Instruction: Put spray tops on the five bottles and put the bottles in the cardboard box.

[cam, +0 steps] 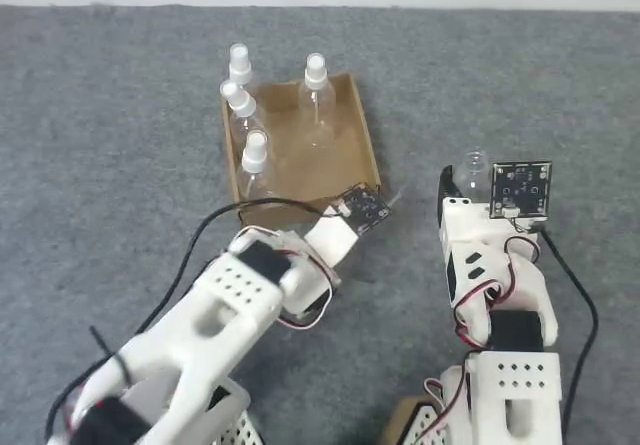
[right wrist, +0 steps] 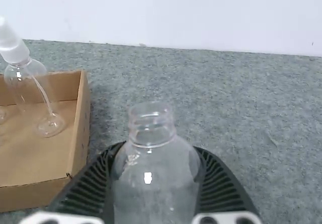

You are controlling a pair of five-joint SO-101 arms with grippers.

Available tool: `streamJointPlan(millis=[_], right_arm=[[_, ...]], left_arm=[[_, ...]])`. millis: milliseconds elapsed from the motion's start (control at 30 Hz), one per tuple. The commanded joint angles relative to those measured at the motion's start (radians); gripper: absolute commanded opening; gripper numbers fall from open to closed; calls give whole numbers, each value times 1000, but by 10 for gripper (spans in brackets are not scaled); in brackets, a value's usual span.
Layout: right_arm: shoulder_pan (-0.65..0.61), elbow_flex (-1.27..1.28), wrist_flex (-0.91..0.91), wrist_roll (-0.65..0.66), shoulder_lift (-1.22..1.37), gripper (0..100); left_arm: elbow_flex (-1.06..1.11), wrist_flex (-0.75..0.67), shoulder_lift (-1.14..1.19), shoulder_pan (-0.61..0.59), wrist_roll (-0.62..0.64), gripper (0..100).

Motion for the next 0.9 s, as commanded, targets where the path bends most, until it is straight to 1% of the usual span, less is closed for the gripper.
streamJointPlan(millis=[0, 167, 300, 567, 667, 800, 867], right_arm=[[7, -21, -27, -3, -28, 40], [5, -20, -27, -3, -28, 40], [5, -20, -27, -5, -28, 40], [5, -20, -27, -5, -28, 40], [5, -20, -27, -5, -28, 40], [5, -20, -27, -3, -28, 40], [5, -20, -27, -3, -28, 40]], left_arm=[[19, -5, -172, -12, 21, 13], [36, 41, -276, -12, 31, 13], [31, 80, -351, -12, 135, 13], [38, 101, -549, -9, 348, 13], [35, 138, -624, -11, 400, 13], [41, 150, -717, -14, 431, 13], [54, 147, -758, -44, 462, 13]])
